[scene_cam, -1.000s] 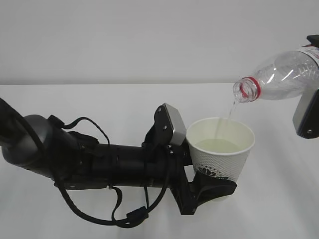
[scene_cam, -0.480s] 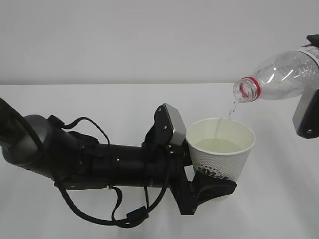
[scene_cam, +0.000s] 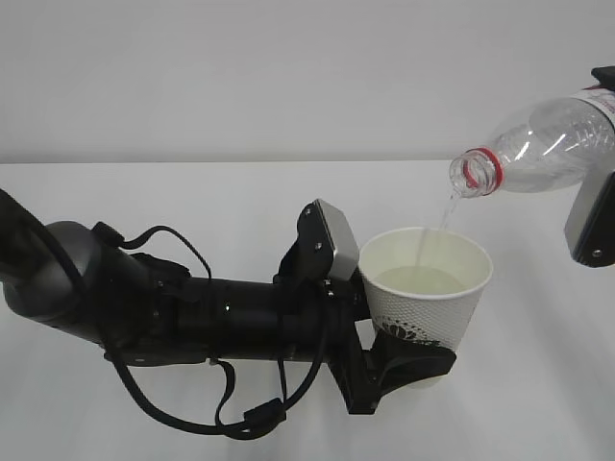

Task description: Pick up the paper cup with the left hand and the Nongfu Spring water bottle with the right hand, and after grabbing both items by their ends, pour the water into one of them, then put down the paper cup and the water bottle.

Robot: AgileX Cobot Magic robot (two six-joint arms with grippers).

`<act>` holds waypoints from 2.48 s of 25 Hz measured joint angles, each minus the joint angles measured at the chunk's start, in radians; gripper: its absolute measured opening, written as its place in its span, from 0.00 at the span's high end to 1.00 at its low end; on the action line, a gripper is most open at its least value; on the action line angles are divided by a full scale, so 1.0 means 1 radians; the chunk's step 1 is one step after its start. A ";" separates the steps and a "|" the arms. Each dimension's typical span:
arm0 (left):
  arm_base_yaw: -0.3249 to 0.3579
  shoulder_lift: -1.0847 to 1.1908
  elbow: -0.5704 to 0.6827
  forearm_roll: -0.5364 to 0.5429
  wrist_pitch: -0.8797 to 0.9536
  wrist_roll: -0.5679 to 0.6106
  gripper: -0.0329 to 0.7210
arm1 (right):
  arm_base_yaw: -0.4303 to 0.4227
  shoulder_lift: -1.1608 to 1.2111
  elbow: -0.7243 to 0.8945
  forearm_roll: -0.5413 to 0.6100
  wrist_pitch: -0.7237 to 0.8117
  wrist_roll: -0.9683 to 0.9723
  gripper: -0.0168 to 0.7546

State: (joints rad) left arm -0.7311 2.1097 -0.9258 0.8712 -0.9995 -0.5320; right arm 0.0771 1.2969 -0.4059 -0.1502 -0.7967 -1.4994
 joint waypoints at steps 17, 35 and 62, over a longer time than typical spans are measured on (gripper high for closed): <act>0.000 0.000 0.000 -0.006 0.000 0.000 0.26 | 0.000 0.000 0.000 0.000 -0.004 0.065 0.41; 0.000 0.000 0.000 -0.020 0.000 0.000 0.26 | 0.000 0.000 0.000 0.002 -0.006 0.402 0.41; 0.000 0.000 0.000 -0.035 0.001 0.000 0.26 | 0.000 0.000 0.000 0.002 -0.006 1.228 0.41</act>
State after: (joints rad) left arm -0.7311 2.1097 -0.9258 0.8362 -0.9989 -0.5320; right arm 0.0771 1.2969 -0.4059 -0.1479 -0.8022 -0.2719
